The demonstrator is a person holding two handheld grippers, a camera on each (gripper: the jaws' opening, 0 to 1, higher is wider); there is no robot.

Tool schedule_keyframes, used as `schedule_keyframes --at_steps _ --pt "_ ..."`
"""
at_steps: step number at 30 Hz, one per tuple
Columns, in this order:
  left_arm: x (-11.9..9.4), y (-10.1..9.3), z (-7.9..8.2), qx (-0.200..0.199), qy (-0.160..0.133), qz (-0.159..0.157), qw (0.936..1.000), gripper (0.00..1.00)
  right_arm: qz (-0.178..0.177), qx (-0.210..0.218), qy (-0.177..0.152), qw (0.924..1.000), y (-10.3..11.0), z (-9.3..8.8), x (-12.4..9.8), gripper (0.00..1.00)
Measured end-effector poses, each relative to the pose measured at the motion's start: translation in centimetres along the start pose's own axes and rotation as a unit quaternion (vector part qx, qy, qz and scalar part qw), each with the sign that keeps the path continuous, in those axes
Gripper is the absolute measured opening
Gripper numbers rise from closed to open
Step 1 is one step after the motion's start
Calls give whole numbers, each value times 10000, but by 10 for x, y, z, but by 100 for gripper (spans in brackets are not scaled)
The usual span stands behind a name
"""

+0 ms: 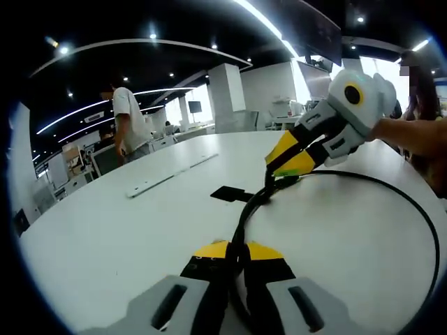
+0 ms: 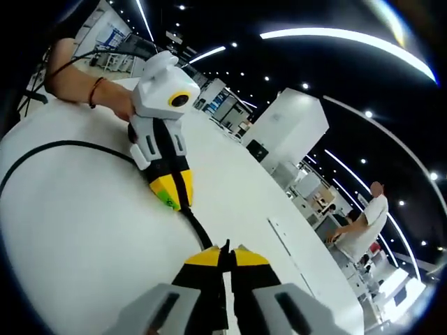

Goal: Find the charging cable on the desk, coil it up and secure with Velcro.

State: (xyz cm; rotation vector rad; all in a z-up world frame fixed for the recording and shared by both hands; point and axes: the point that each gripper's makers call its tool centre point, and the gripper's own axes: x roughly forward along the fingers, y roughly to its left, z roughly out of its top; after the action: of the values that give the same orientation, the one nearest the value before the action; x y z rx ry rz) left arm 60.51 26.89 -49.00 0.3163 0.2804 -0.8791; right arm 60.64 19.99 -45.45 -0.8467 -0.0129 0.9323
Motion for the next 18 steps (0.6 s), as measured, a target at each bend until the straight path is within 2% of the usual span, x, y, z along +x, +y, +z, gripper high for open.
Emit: schedule_keyframes --at_steps 18 --pt "1 0 1 34 13 8 10000 8 -33 -13 -2 10000 -6 3 -2 5"
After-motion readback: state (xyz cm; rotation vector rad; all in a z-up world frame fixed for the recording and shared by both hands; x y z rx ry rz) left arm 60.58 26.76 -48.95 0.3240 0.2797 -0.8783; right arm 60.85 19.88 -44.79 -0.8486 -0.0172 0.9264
